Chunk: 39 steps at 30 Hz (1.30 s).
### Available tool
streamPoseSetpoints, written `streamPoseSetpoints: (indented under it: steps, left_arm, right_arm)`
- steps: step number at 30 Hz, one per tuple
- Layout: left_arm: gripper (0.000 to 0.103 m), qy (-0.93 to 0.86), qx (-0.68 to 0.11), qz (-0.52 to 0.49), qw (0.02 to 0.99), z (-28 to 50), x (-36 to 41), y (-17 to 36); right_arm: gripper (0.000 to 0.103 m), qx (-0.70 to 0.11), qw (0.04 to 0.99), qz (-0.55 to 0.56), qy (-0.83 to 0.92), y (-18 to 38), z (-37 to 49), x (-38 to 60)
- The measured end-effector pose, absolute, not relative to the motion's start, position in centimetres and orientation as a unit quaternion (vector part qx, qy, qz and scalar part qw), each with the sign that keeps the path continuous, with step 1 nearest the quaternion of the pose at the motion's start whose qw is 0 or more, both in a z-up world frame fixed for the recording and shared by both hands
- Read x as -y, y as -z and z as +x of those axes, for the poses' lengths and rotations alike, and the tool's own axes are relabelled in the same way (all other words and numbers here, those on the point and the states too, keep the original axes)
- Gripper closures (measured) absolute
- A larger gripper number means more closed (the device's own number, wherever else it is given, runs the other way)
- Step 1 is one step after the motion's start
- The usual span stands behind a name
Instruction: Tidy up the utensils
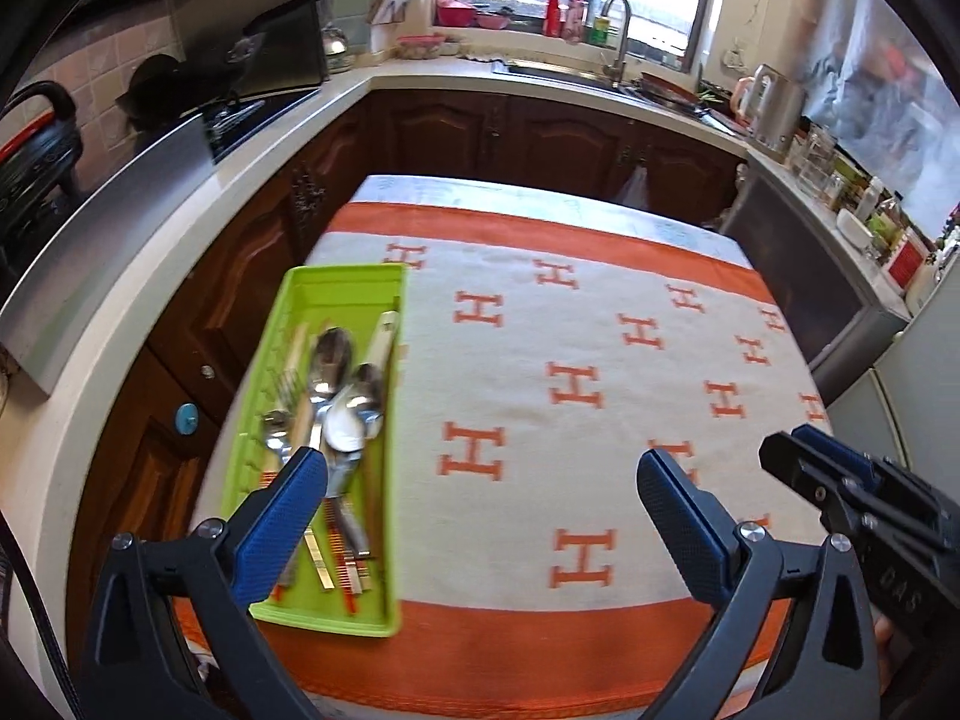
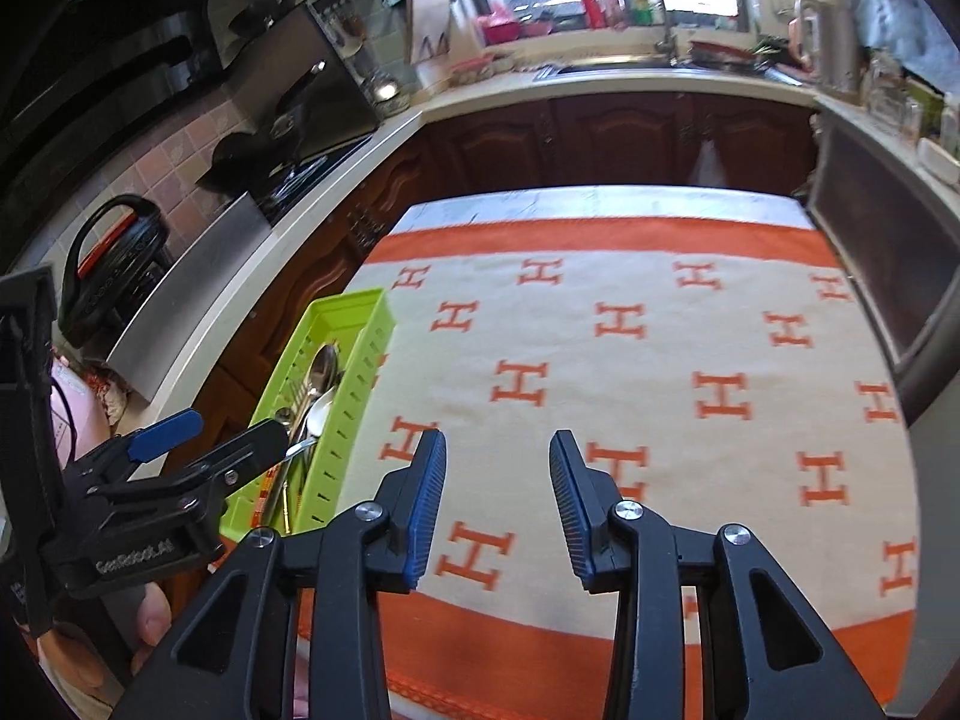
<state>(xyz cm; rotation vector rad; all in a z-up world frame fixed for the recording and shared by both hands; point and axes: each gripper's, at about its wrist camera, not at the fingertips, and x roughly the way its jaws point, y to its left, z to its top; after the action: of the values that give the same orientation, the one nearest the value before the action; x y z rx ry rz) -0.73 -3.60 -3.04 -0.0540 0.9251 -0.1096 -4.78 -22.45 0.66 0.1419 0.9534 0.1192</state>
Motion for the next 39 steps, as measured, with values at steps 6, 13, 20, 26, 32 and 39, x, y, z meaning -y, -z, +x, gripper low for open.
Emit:
streamPoseSetpoints:
  steps: [6, 13, 20, 26, 32, 39]
  left_arm:
    - [0.001, 0.064, -0.443, -0.009, 0.894, -1.0, 6.9, 2.5]
    - [0.001, 0.07, -0.443, 0.017, 0.894, -1.4, 9.2, 2.5]
    - [0.001, 0.061, -0.436, 0.033, 0.898, -1.5, 10.0, 2.4]
    - [0.001, 0.058, -0.443, 0.028, 0.894, -1.3, 9.8, 2.7]
    - [0.001, 0.061, -0.452, 0.026, 0.89, -1.1, 9.9, 3.1]
    - [0.001, 0.061, -0.453, 0.026, 0.889, -1.1, 10.0, 3.2]
  right_arm:
    - [0.06, -0.446, 0.892, 0.068, -0.032, -2.8, -7.0, 24.8]
    - [0.052, -0.432, 0.9, 0.06, -0.007, -3.9, -8.5, 26.2]
    - [0.049, -0.434, 0.898, 0.065, 0.003, -3.6, -8.5, 27.0]
    - [0.049, -0.438, 0.897, 0.064, 0.004, -3.2, -8.2, 26.9]
    - [0.049, -0.443, 0.894, 0.063, 0.009, -2.8, -8.1, 26.7]
    - [0.049, -0.444, 0.894, 0.064, 0.01, -2.8, -8.1, 26.9]
